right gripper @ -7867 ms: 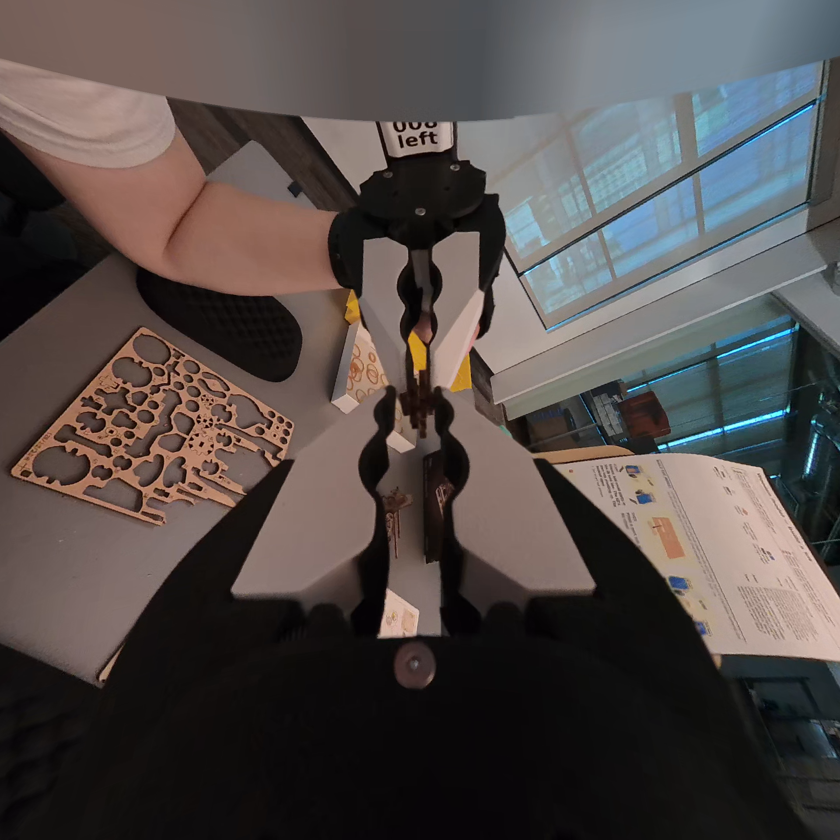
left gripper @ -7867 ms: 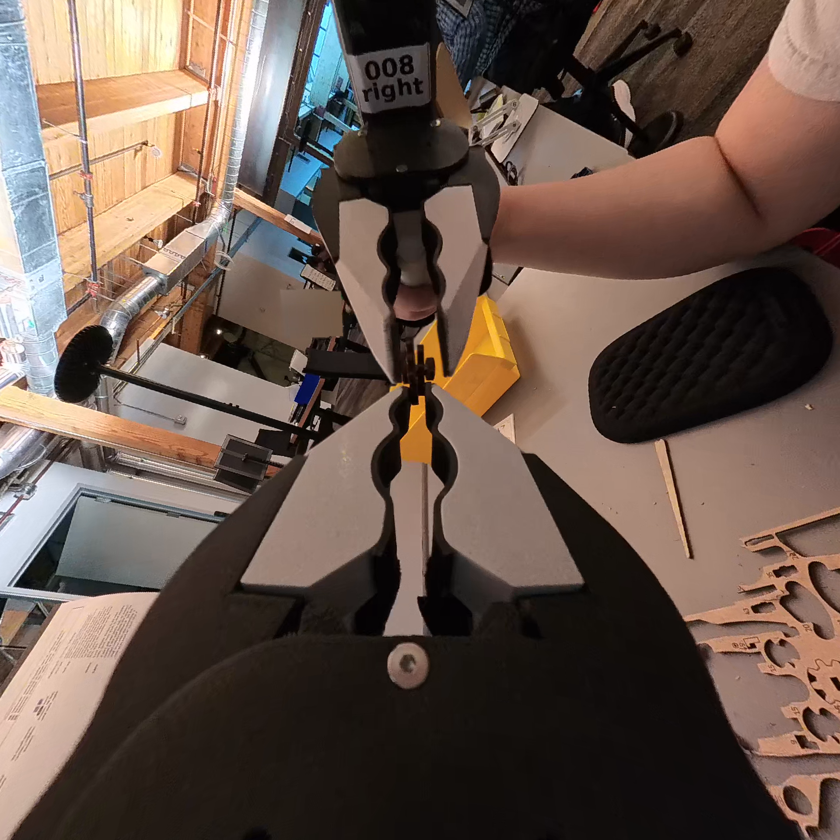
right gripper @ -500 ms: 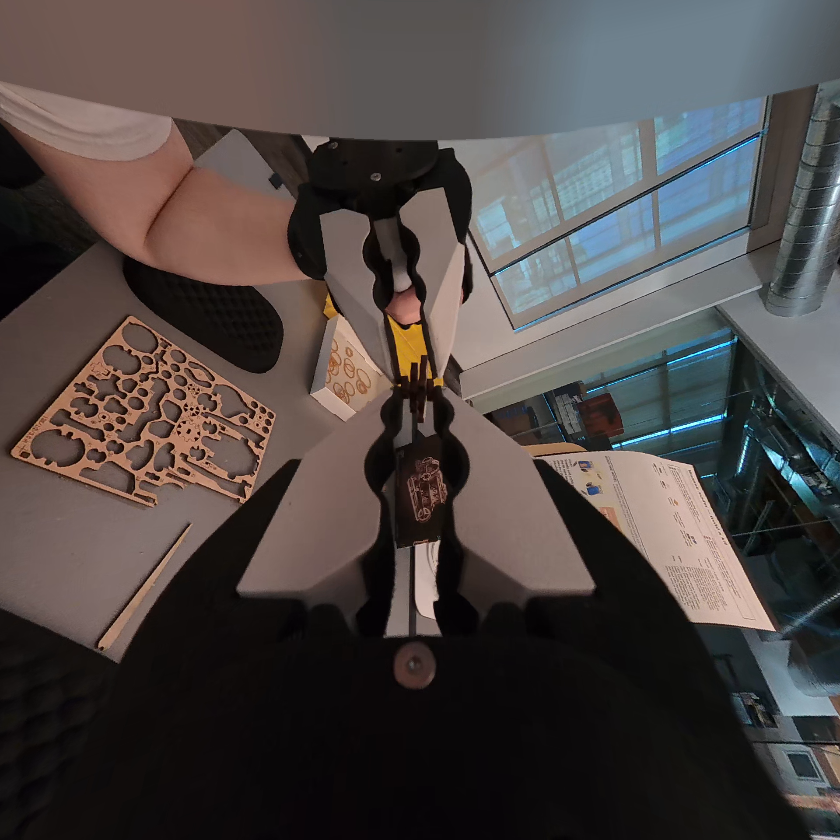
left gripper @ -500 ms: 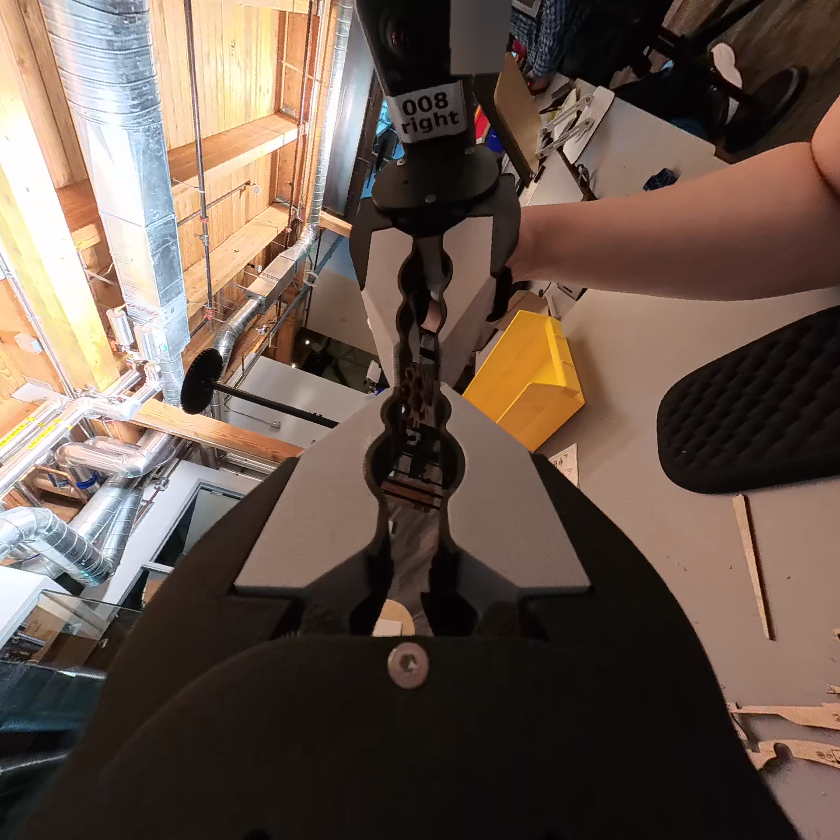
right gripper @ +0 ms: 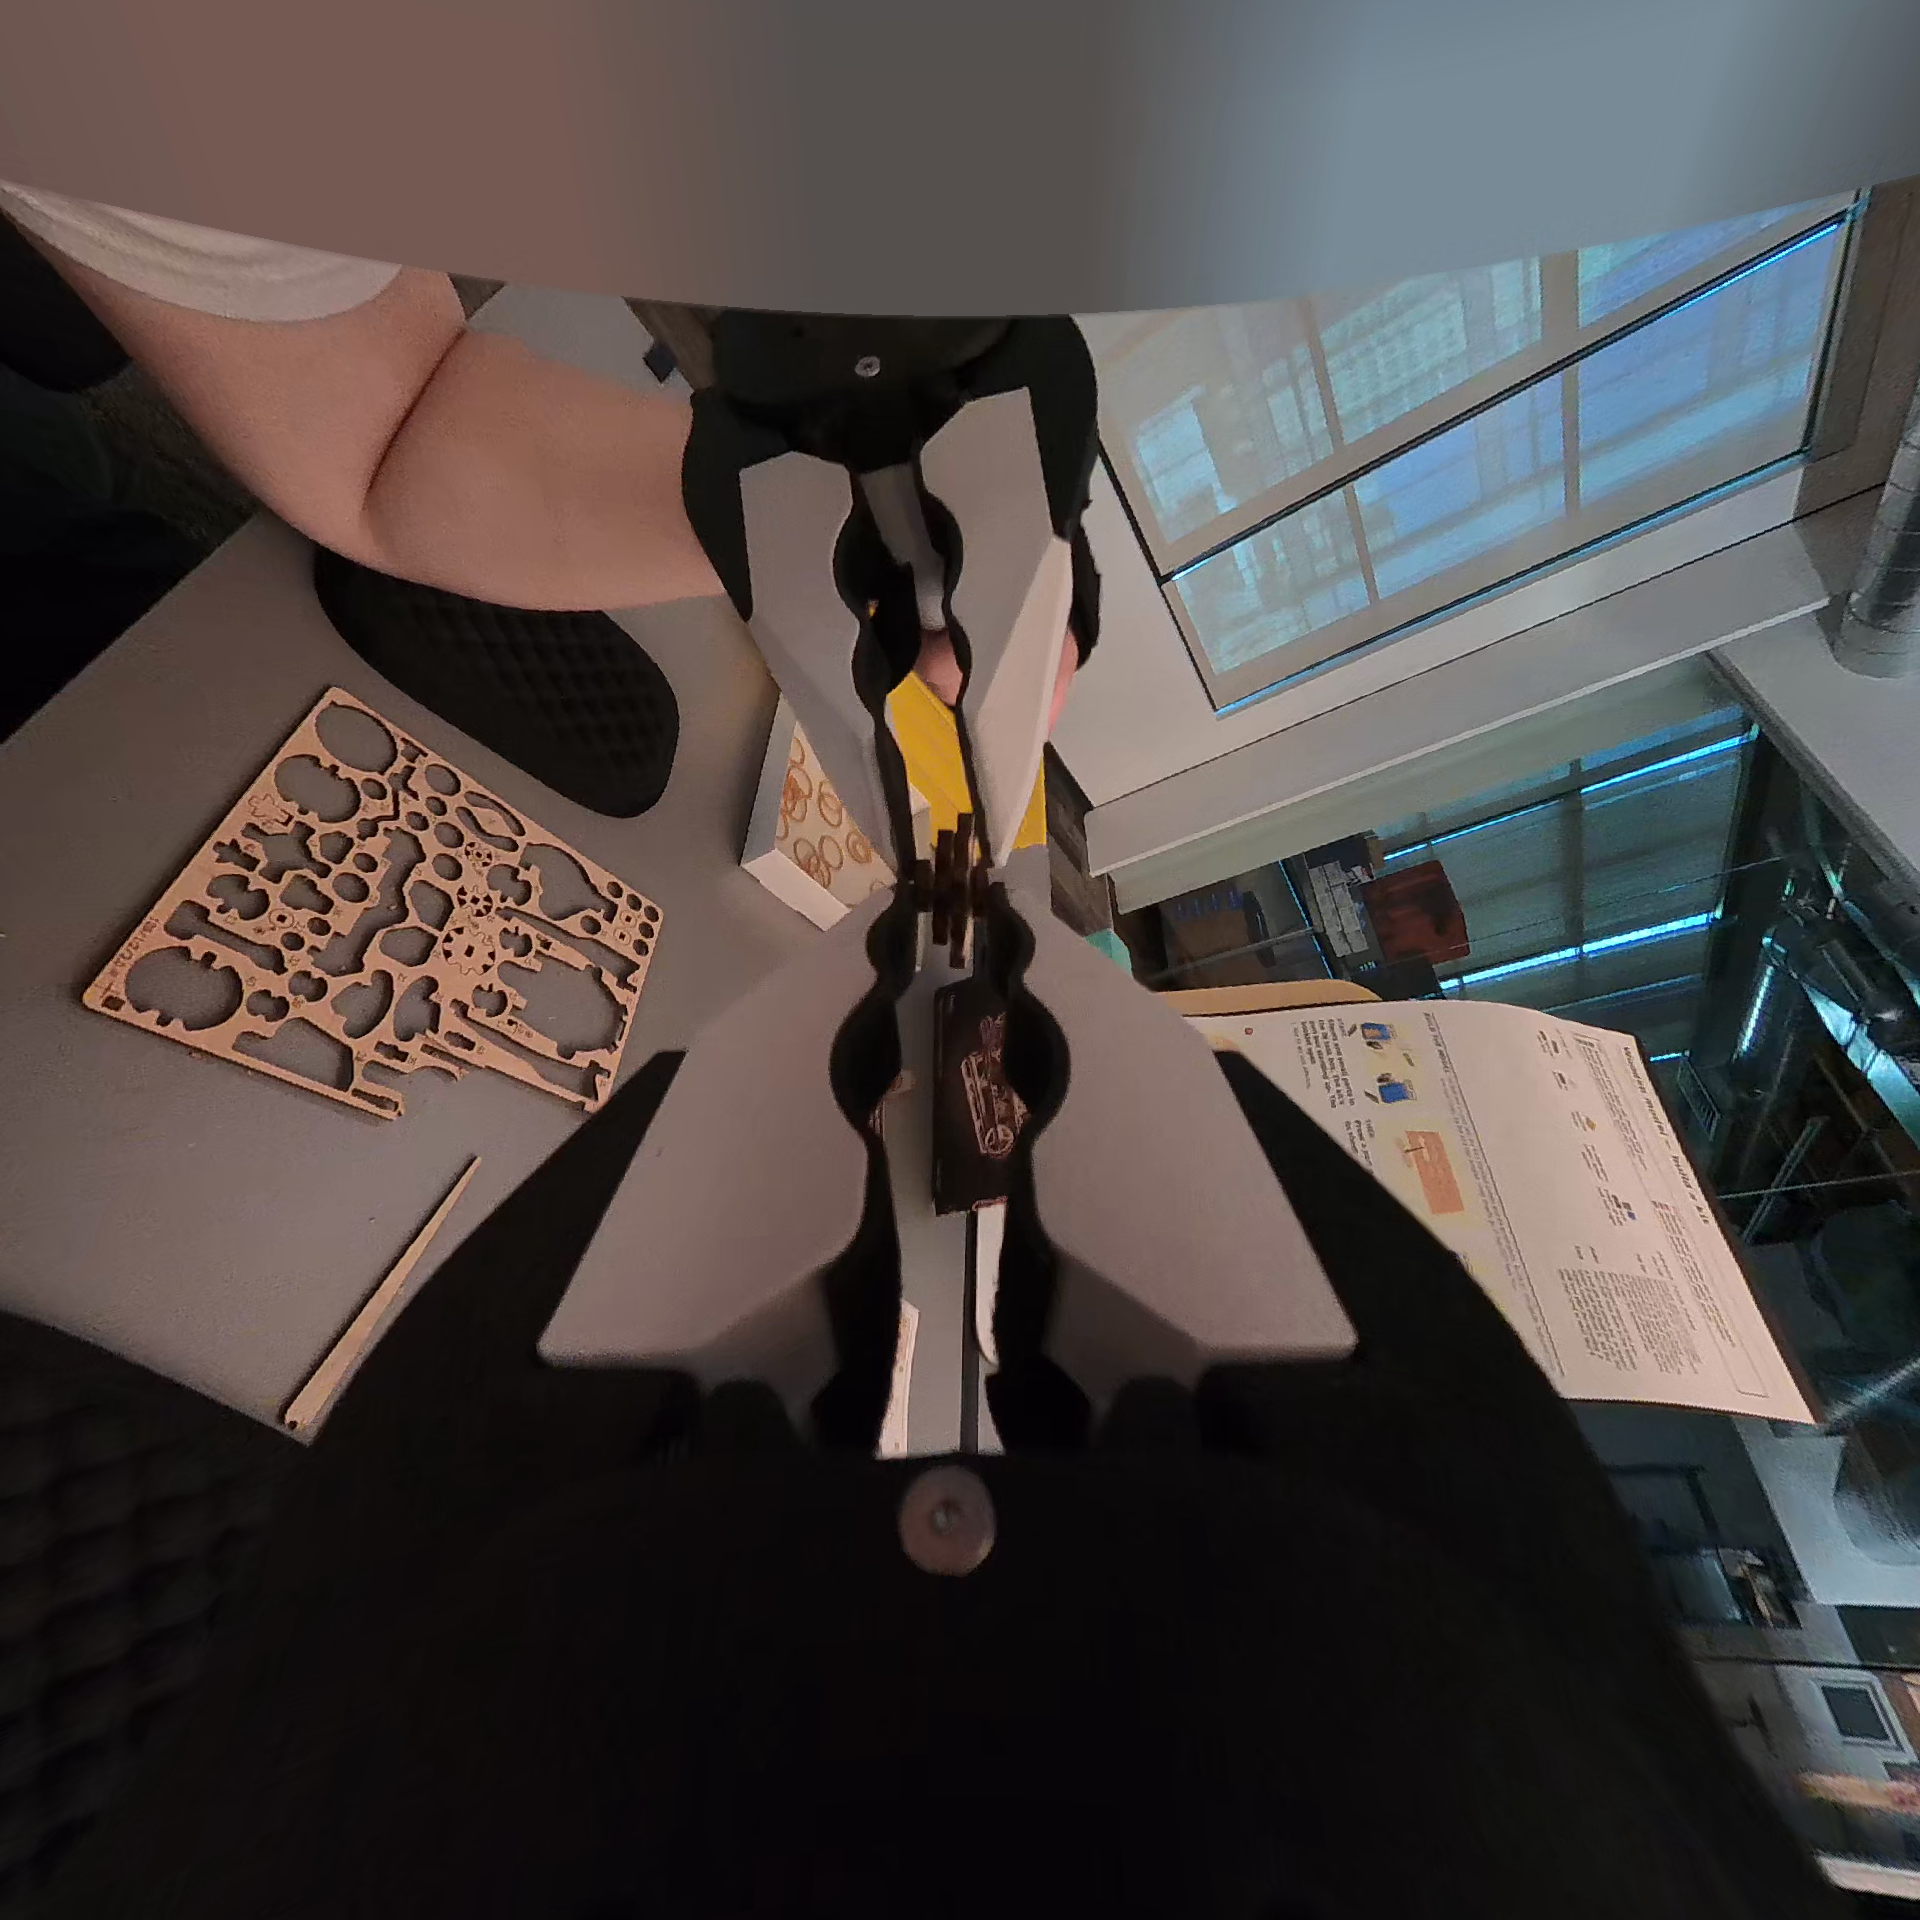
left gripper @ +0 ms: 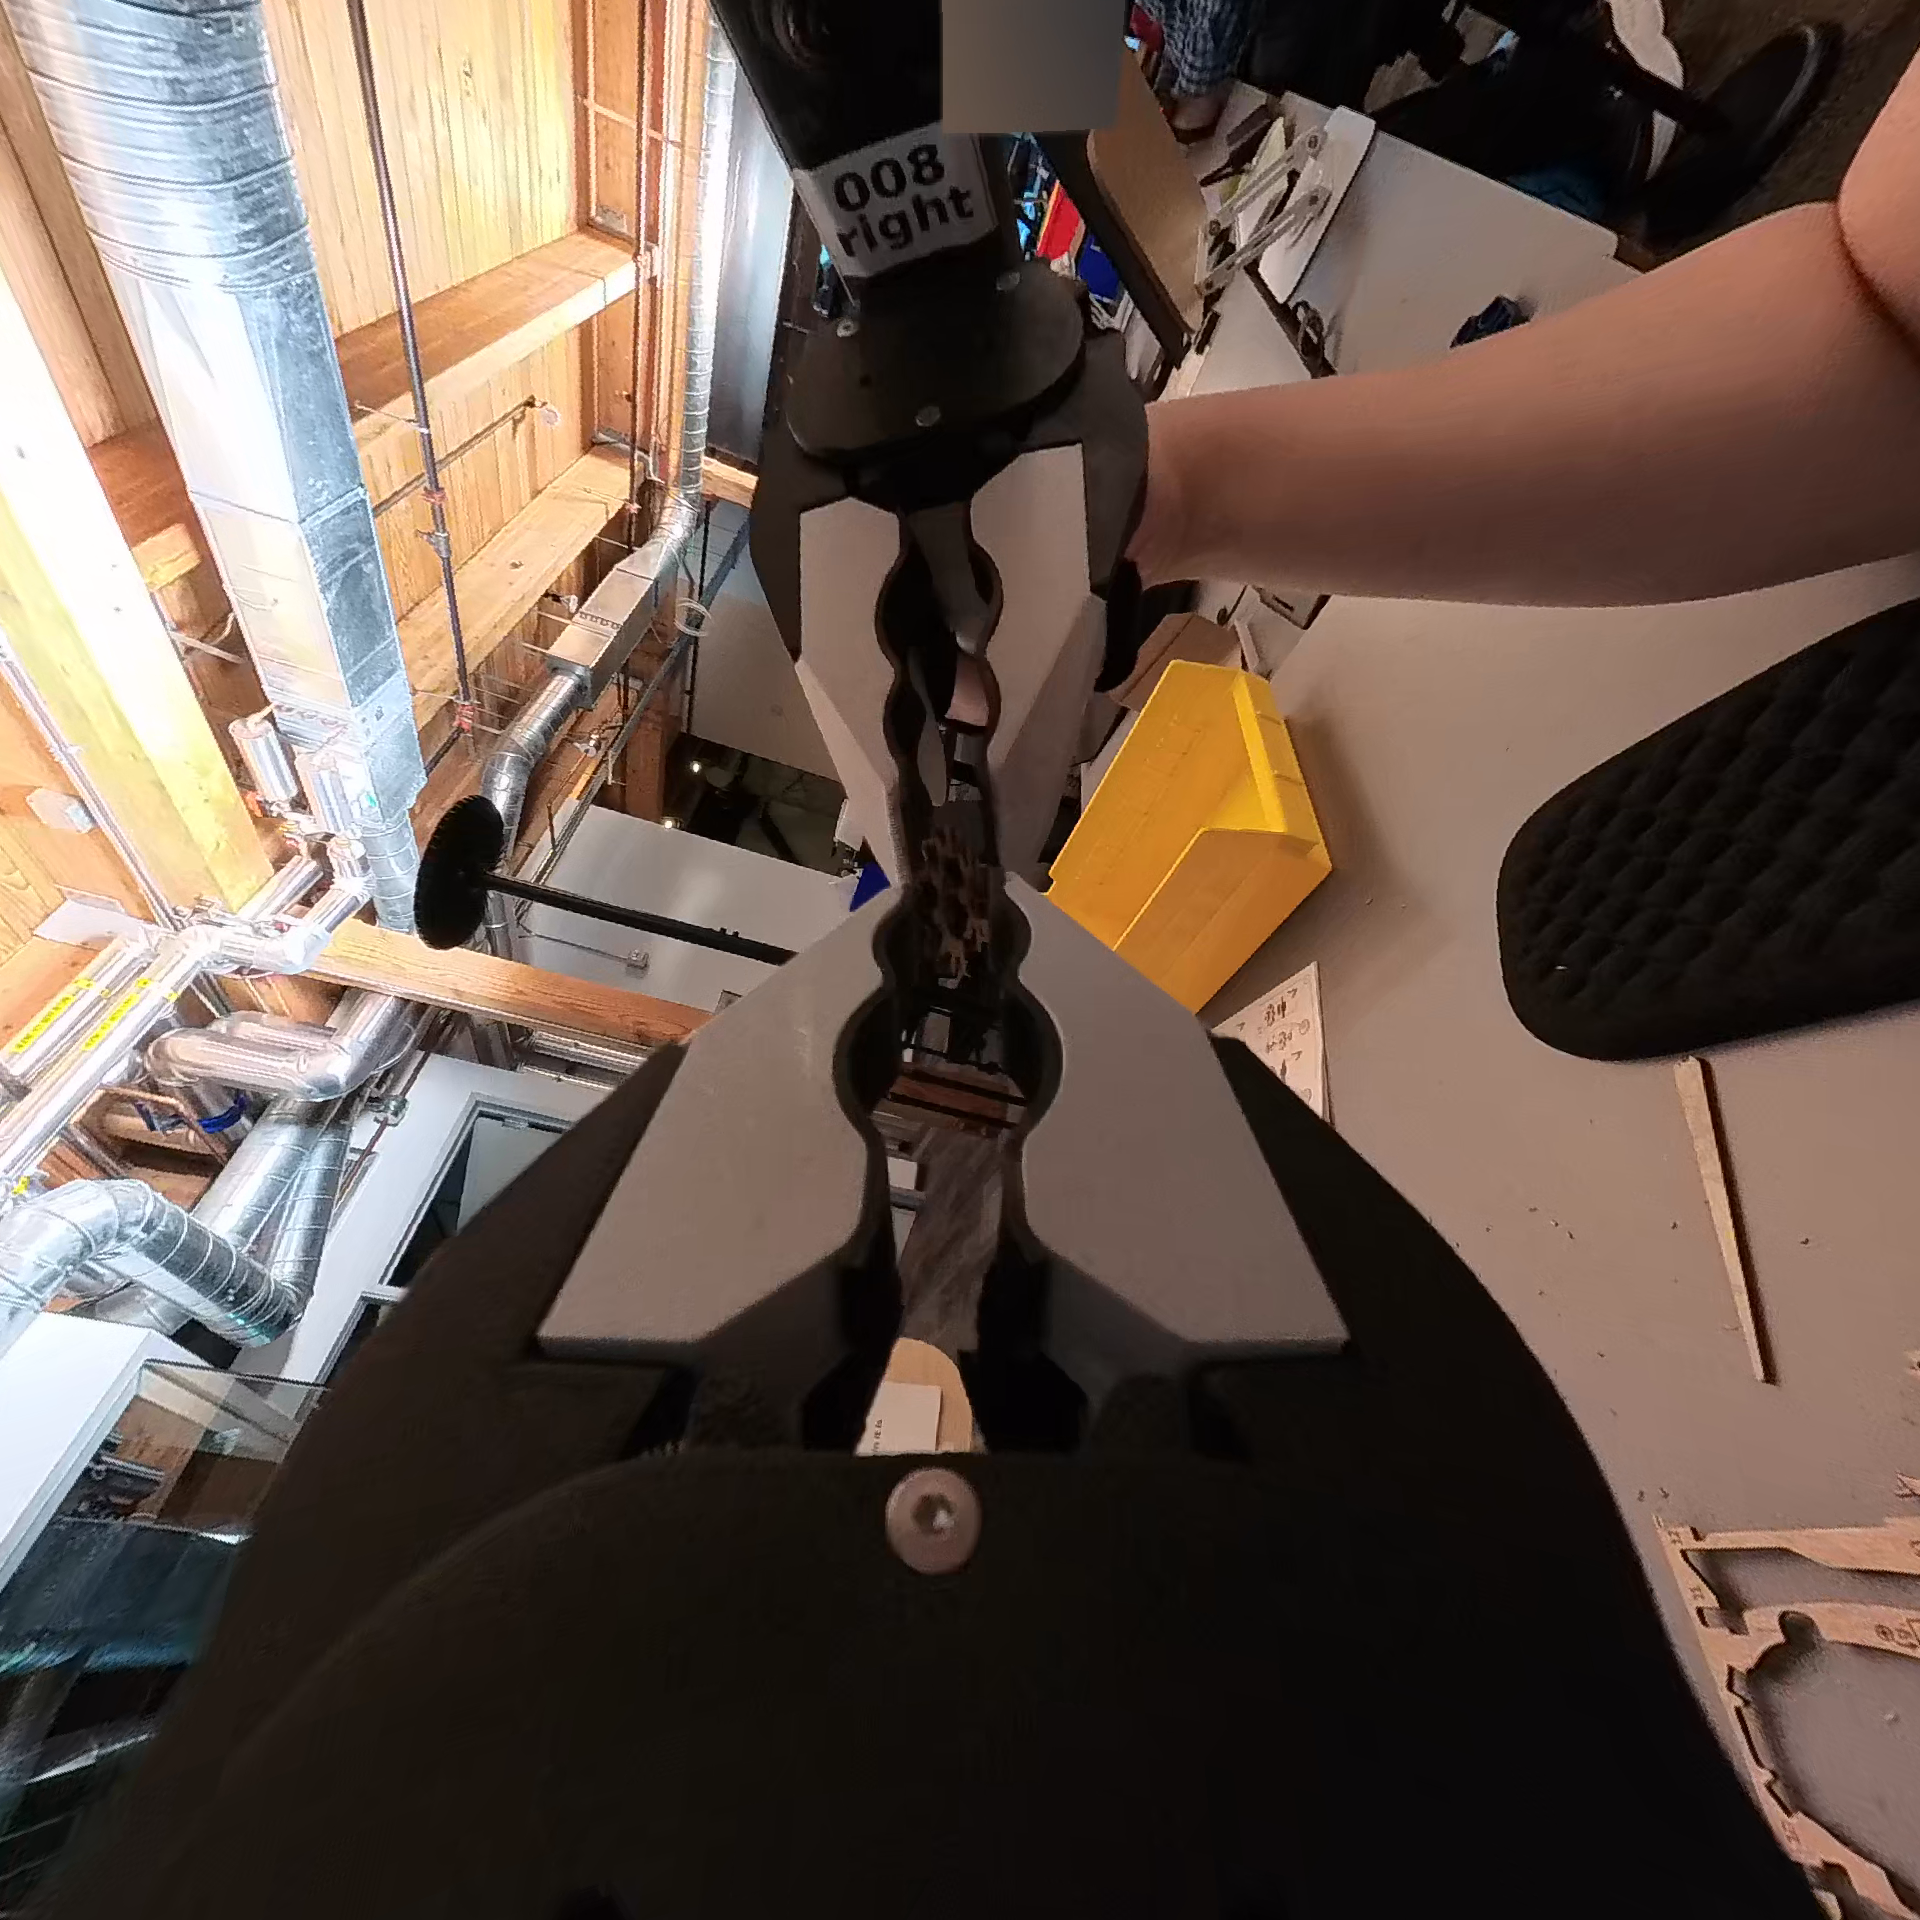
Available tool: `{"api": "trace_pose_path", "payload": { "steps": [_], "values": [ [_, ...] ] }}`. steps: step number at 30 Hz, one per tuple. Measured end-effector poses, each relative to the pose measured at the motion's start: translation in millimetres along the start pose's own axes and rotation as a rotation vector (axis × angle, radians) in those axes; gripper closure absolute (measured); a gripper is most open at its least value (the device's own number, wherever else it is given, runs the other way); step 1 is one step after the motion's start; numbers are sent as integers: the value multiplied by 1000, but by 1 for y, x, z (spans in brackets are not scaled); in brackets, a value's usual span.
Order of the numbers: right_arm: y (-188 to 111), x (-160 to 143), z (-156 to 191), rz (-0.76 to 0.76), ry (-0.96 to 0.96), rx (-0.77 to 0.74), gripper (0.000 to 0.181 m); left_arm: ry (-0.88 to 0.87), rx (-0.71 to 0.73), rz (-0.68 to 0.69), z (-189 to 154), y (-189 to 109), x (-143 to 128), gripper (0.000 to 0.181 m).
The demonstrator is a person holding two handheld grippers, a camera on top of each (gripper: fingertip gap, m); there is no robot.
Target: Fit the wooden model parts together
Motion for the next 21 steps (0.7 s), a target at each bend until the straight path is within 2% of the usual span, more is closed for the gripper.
{"api": "trace_pose_path", "payload": {
  "steps": [21],
  "values": [
    [-4,2,-2,9,1,-22,169,-83,-7,-21,7,4,-2,173]
  ]
}}
Point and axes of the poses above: each gripper's, where its closed fingertips meet, y out along the fingers, x out of its top, z = x × y across the jaws, the point moved 10 cm from there along -y, back along the fingers, and after that the axes turned 14 degrees about -z, right-handed, at the moved point
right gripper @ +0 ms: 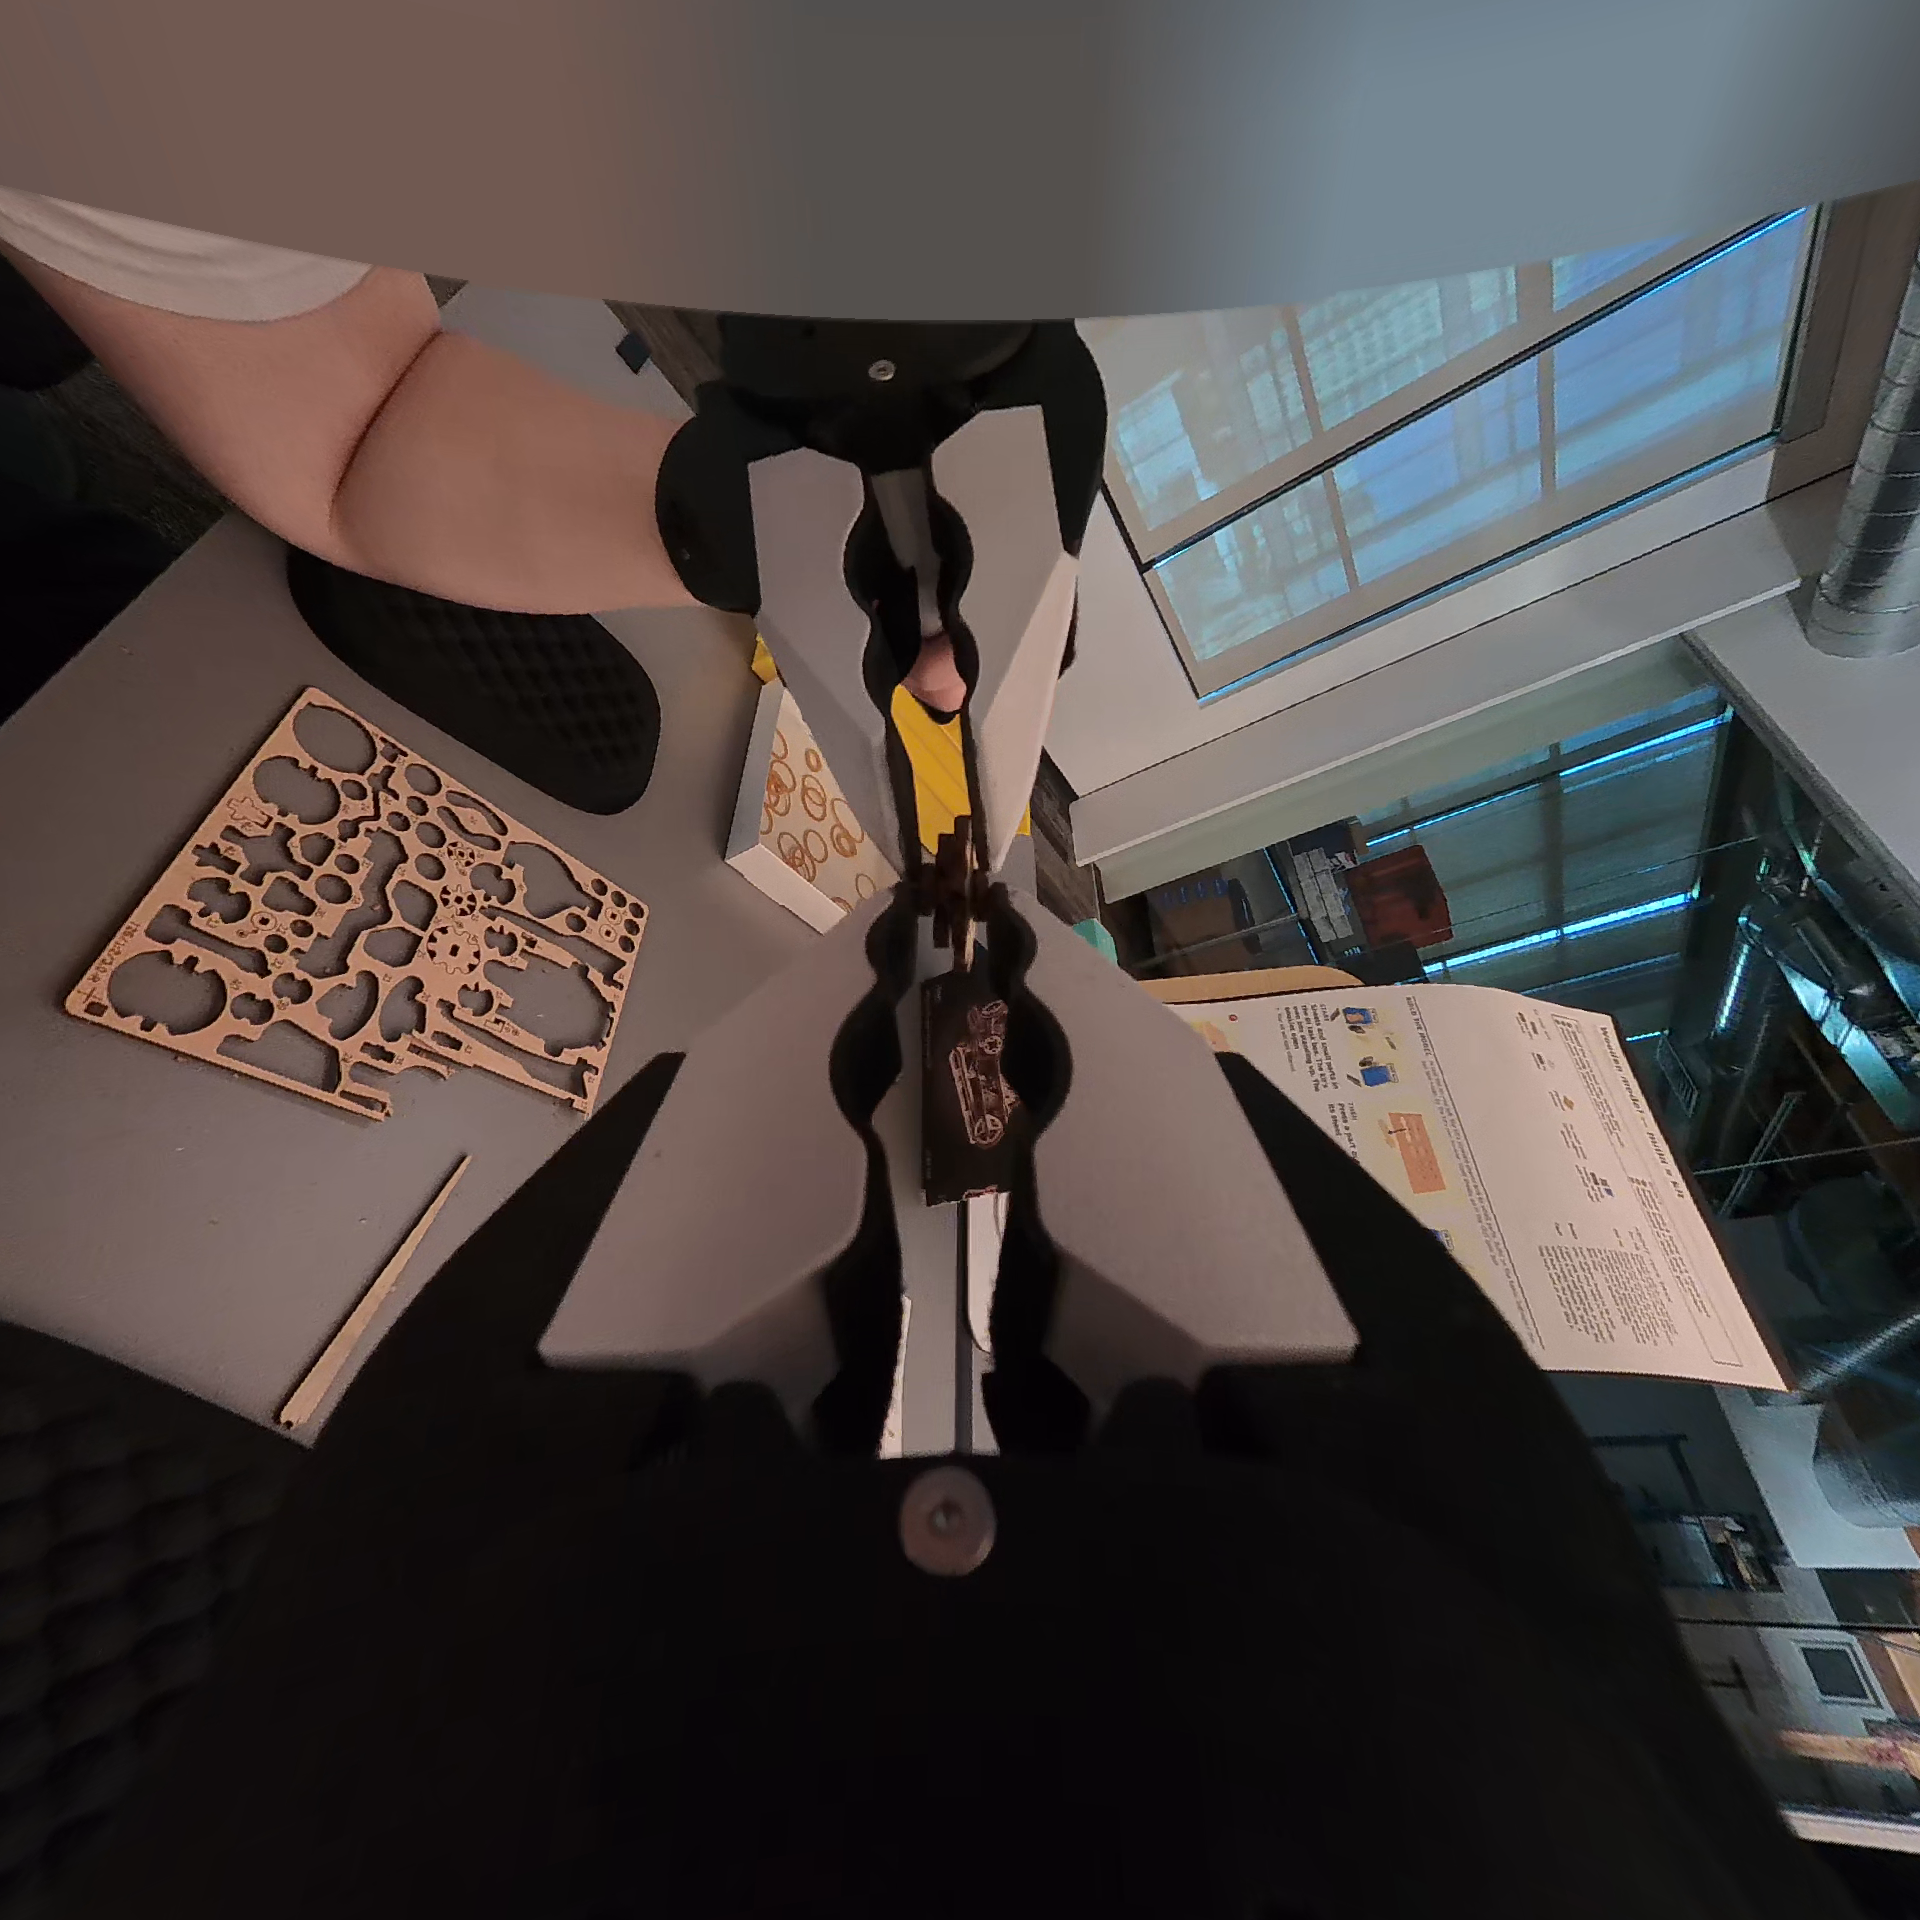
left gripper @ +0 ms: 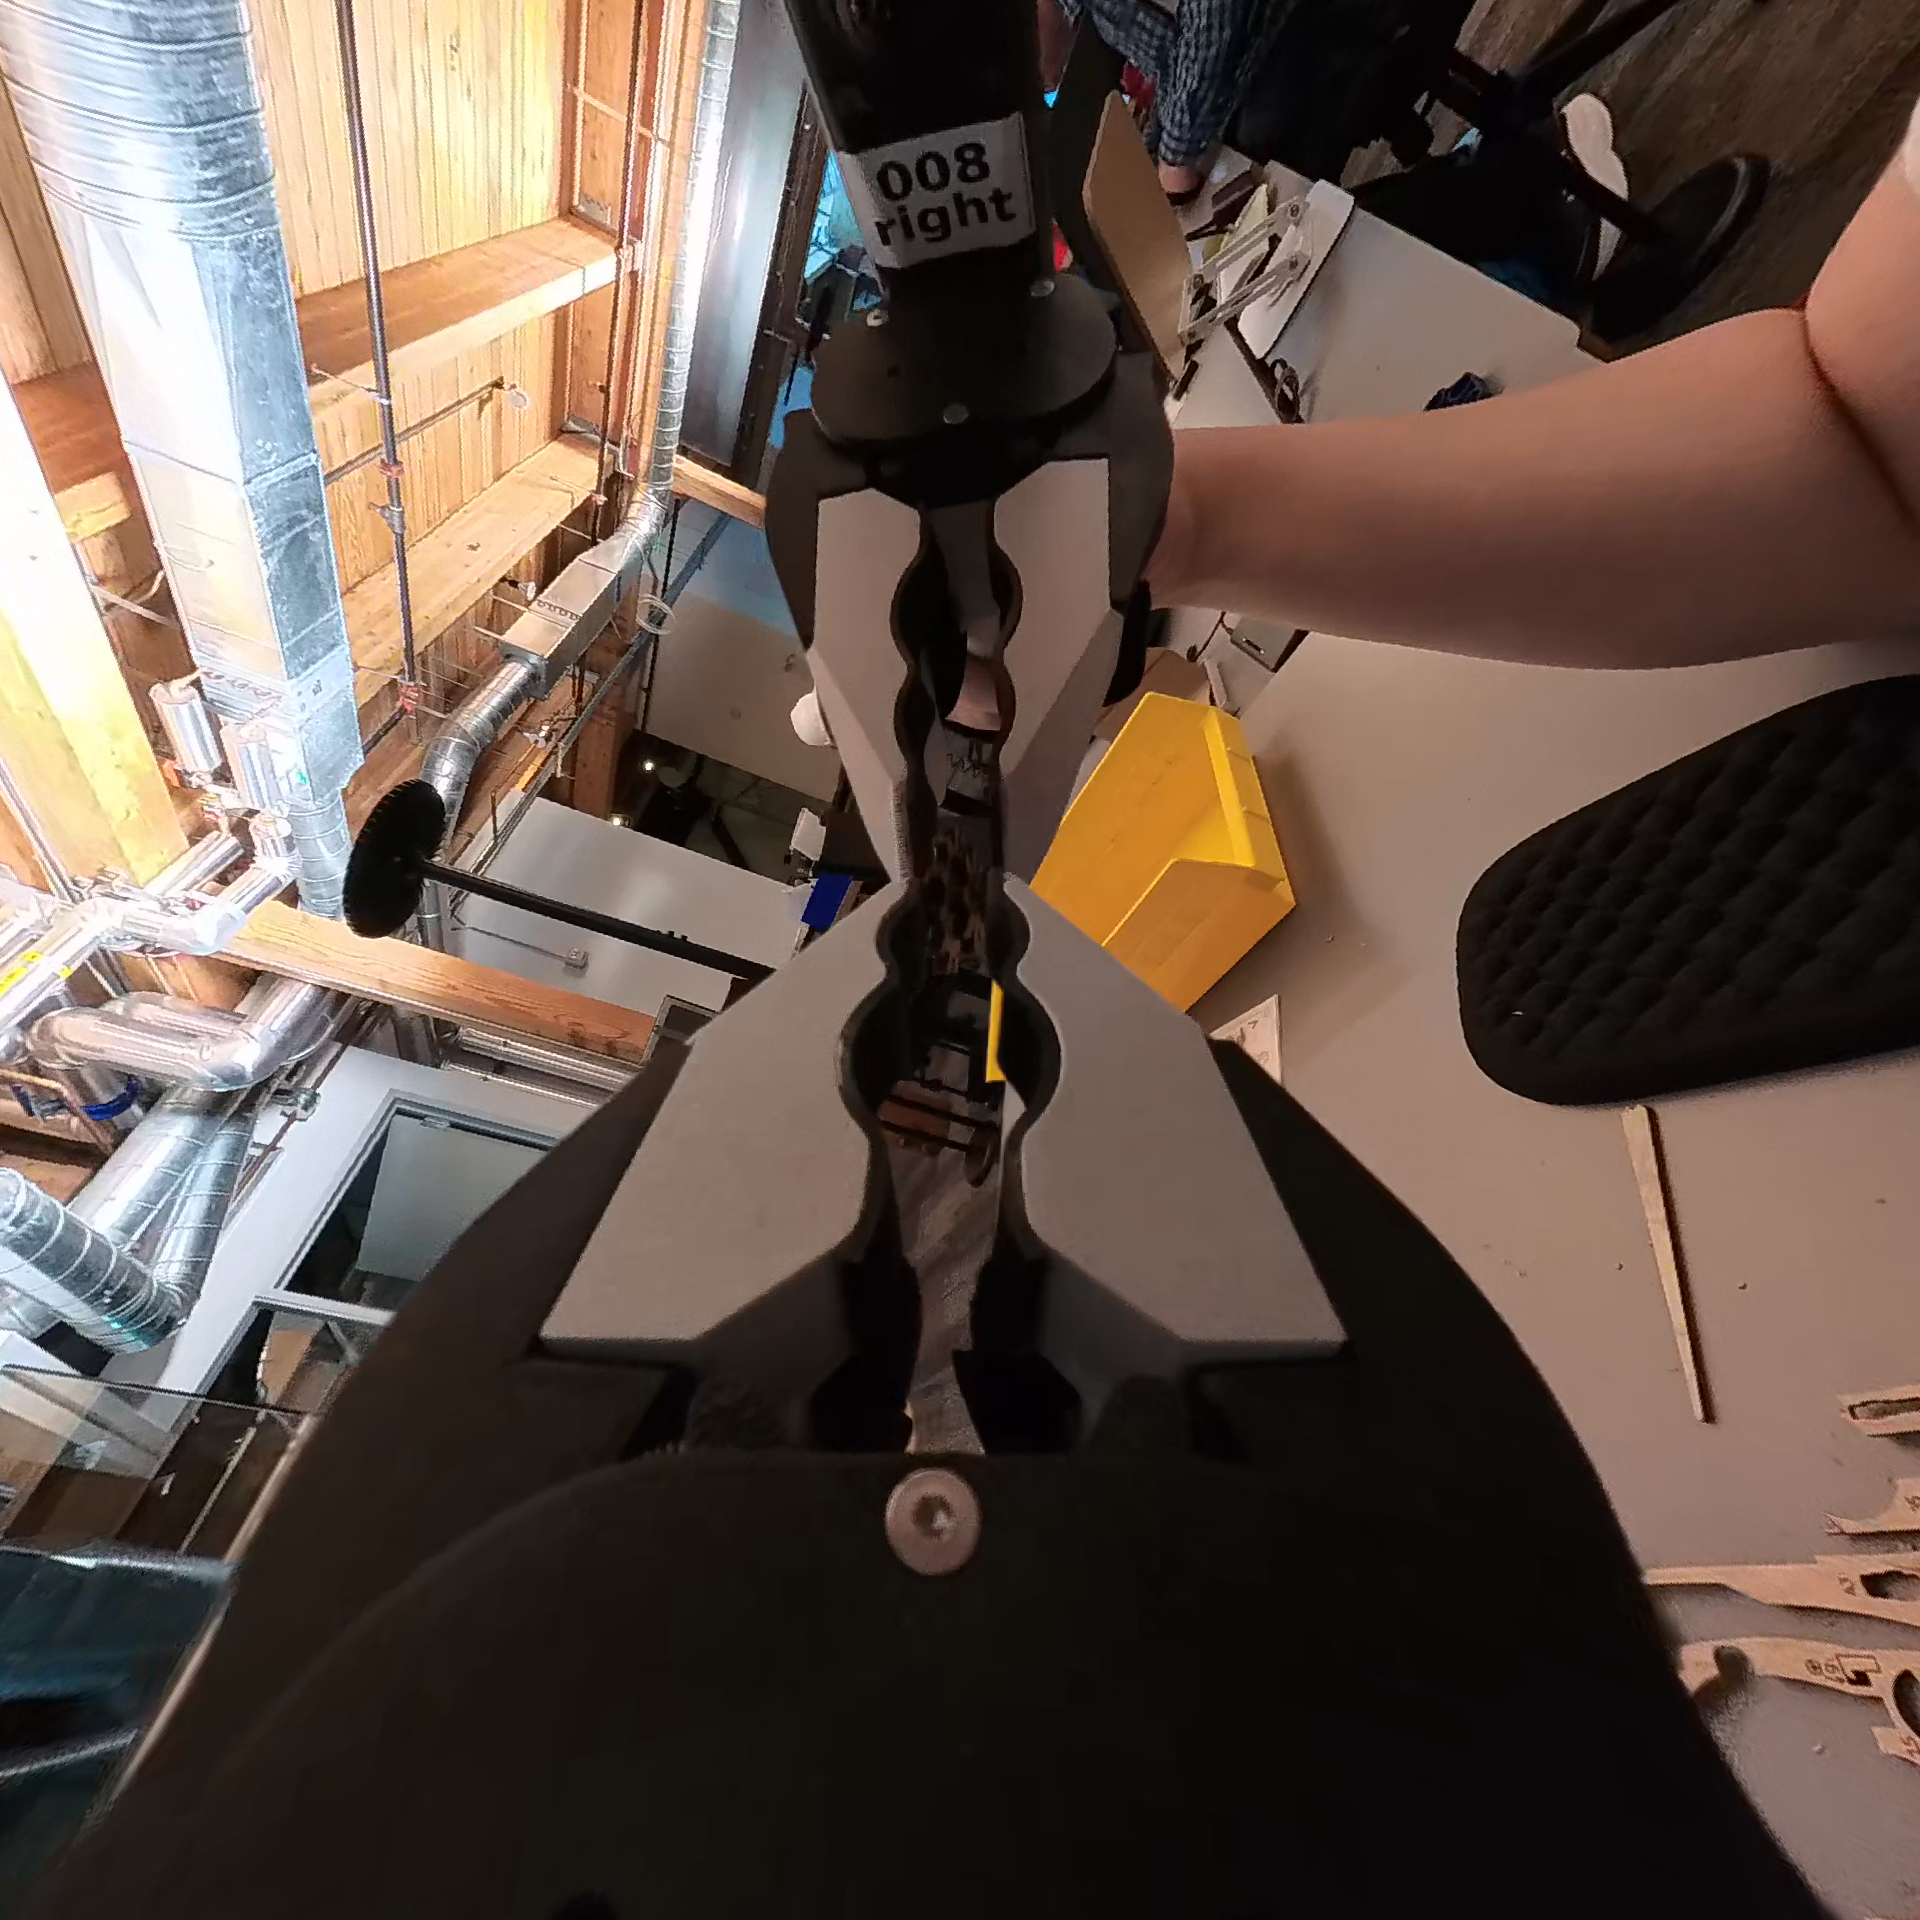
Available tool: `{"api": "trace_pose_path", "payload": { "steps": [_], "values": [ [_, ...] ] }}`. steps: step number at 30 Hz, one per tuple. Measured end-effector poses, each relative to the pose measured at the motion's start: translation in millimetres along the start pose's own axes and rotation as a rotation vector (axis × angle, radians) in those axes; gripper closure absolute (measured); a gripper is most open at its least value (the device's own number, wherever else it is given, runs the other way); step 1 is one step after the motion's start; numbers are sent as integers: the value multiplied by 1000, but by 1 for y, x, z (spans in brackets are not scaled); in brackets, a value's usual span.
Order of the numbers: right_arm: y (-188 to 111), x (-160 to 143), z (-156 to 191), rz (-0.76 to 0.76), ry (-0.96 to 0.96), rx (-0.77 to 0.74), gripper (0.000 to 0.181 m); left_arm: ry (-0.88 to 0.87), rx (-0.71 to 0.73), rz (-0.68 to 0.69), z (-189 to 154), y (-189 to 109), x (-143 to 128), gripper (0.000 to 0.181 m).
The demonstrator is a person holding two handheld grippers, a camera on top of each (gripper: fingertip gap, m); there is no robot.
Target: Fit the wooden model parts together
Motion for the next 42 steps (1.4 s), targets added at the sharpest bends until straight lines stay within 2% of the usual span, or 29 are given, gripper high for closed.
{"api": "trace_pose_path", "payload": {
  "steps": [3,5,11,16,17,27,33,39,42],
  "values": [
    [-3,-1,-3,-25,5,-18,163,18,39,-16,-2,2,-1,172],
    [-4,0,-3,-42,-2,-29,168,79,81,-29,-4,1,0,172],
    [-6,2,-3,-75,-17,-32,168,45,87,-24,-1,-3,3,172],
    [-7,2,-3,-100,-3,-23,163,76,78,-16,-4,-2,3,170],
    [-7,2,-3,-106,0,-17,167,62,70,-20,-4,-2,3,169],
    [-4,-7,-5,-169,51,13,168,63,57,-19,-4,-2,4,172],
    [-3,-8,-3,-228,52,42,169,-9,-7,-28,1,-5,8,172],
    [-5,-10,-3,-246,16,38,168,-11,-1,-26,0,-3,8,172],
    [-6,-9,-1,-230,-40,27,168,98,39,-27,-6,-2,7,172]
  ]
}}
Point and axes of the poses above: each gripper's, where its closed fingertips meet, y out along the fingers, x out of its top, z = x × y across the jaws, the point moved 10 cm from there along -y, back along the fingers, and after that the axes turned 14 degrees about -z, right-handed, at the moved point
